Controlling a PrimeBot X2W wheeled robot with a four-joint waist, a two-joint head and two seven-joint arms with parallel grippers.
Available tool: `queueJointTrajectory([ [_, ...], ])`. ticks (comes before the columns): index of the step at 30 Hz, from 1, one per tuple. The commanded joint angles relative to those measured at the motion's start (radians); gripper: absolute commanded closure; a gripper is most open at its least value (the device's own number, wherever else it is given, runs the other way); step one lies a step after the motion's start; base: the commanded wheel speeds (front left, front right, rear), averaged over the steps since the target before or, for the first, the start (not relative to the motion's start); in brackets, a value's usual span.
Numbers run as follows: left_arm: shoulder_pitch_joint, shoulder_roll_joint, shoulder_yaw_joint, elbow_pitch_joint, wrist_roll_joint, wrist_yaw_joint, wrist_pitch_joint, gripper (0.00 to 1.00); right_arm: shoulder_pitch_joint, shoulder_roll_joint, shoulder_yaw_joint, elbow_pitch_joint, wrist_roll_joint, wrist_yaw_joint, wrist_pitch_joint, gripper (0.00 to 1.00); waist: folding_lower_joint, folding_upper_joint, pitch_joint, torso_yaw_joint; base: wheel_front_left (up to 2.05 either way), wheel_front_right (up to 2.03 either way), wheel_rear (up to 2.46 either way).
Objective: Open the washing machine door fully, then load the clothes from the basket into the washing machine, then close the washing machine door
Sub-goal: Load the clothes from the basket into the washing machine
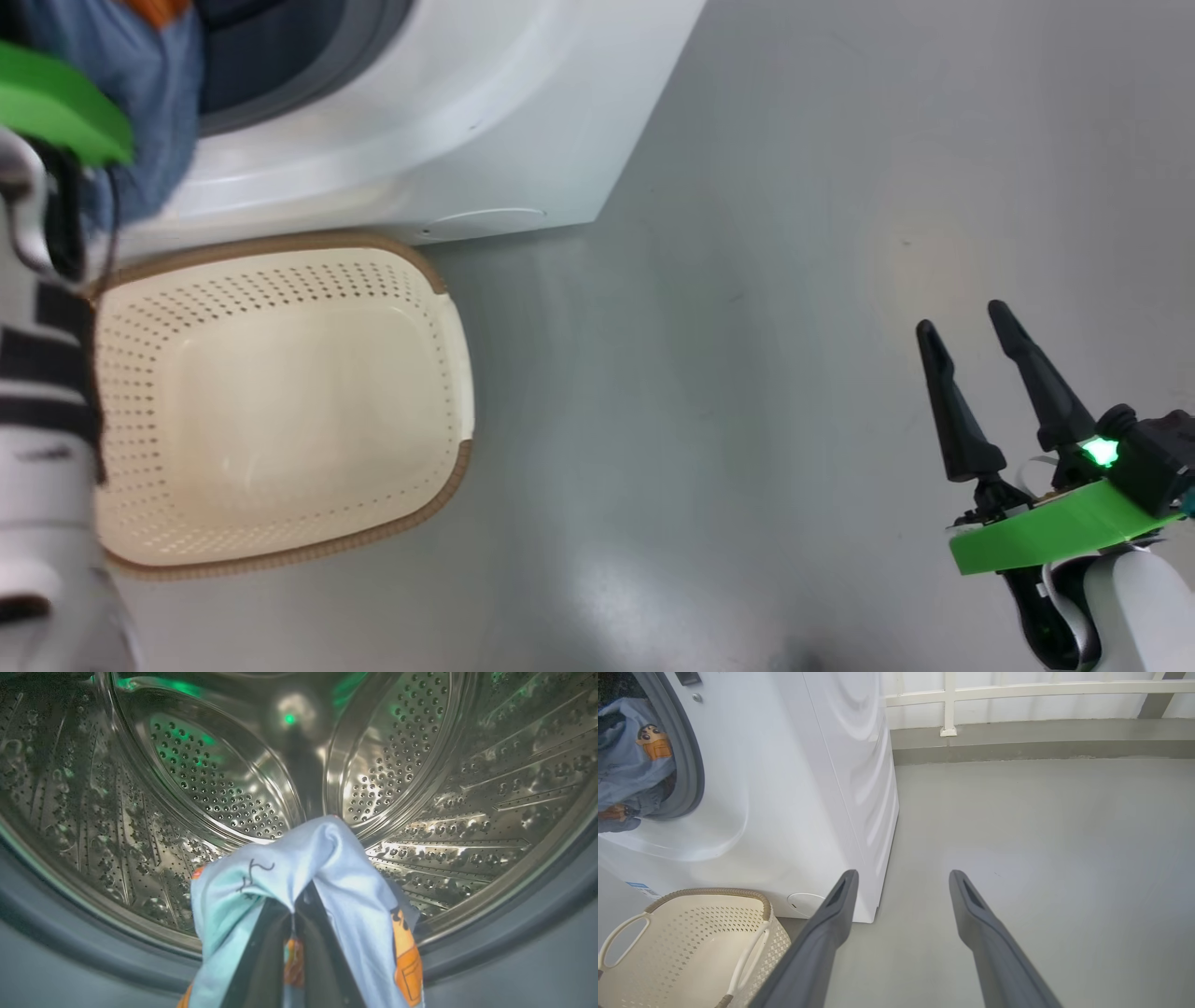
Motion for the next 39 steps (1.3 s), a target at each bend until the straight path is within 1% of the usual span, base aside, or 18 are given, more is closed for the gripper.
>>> queueJointTrajectory([
  [1, -0.05, 0.056, 0.002, 0.008, 0.014, 0.004, -0.006, 1.0, 0.009, -0.005, 0.022, -0.018, 0.009, 0.003, -0.005, 0.0, 0.0, 0.0, 0.016, -0.02, 0.0, 0.0, 0.0],
  [4, -0.137, 0.079, -0.013, 0.027, 0.03, 0.017, -0.006, 1.0, -0.001, -0.001, 0.027, -0.019, 0.011, 0.003, -0.005, 0.0, 0.0, 0.0, 0.034, -0.037, 0.0, 0.0, 0.0],
  [7, -0.19, 0.098, -0.019, -0.037, 0.038, 0.044, -0.006, 1.0, -0.012, 0.001, 0.031, -0.02, 0.013, 0.003, -0.005, 0.0, 0.0, 0.0, 0.053, -0.052, 0.0, 0.0, 0.0],
  [10, -0.203, 0.106, -0.01, -0.111, 0.032, 0.073, -0.006, 1.0, -0.022, 0.003, 0.033, -0.021, 0.013, 0.003, -0.005, 0.0, 0.0, 0.0, 0.068, -0.061, 0.0, 0.0, 0.0],
  [12, -0.189, 0.108, -0.013, -0.11, 0.032, 0.081, -0.006, 1.0, -0.025, 0.003, 0.033, -0.021, 0.014, 0.003, -0.005, 0.0, 0.0, 0.0, 0.074, -0.064, 0.0, 0.0, 0.0],
  [14, -0.176, 0.114, -0.022, -0.083, 0.039, 0.086, -0.006, 0.56, -0.026, 0.004, 0.034, -0.02, 0.013, 0.003, -0.005, 0.0, 0.0, 0.0, 0.076, -0.066, 0.0, 0.0, 0.0],
  [15, -0.176, 0.114, -0.022, -0.083, 0.039, 0.086, -0.006, 0.56, -0.026, 0.004, 0.034, -0.02, 0.013, 0.003, -0.005, 0.0, 0.0, 0.0, 0.076, -0.066, 0.0, 0.0, 0.0],
  [16, -0.169, 0.114, -0.018, -0.066, 0.034, 0.091, -0.006, 0.11, -0.026, 0.005, 0.035, -0.019, 0.013, 0.003, -0.005, 0.0, 0.0, 0.0, 0.076, -0.066, 0.0, 0.0, 0.0],
  [17, -0.163, 0.114, -0.012, -0.038, 0.026, 0.095, -0.006, 0.0, -0.025, 0.005, 0.035, -0.018, 0.013, 0.003, -0.005, 0.0, 0.0, 0.0, 0.076, -0.065, 0.0, 0.0, 0.0],
  [26, -0.178, 0.128, -0.019, 0.086, 0.009, 0.096, -0.006, 0.0, -0.022, 0.003, 0.039, -0.014, 0.012, 0.003, -0.005, 0.0, 0.0, 0.0, 0.065, -0.054, 0.0, 0.0, 0.0],
  [31, -0.164, 0.121, -0.031, 0.079, 0.007, 0.094, -0.006, 0.0, -0.023, 0.002, 0.043, -0.013, 0.012, 0.003, -0.005, 0.0, 0.0, 0.0, 0.058, -0.049, 0.0, 0.0, 0.0],
  [39, -0.062, 0.073, -0.014, 0.005, -0.026, 0.108, -0.006, 0.0, -0.012, -0.003, 0.034, -0.014, 0.008, 0.003, -0.005, 0.0, 0.0, 0.0, 0.038, -0.031, 0.0, 0.0, 0.0],
])
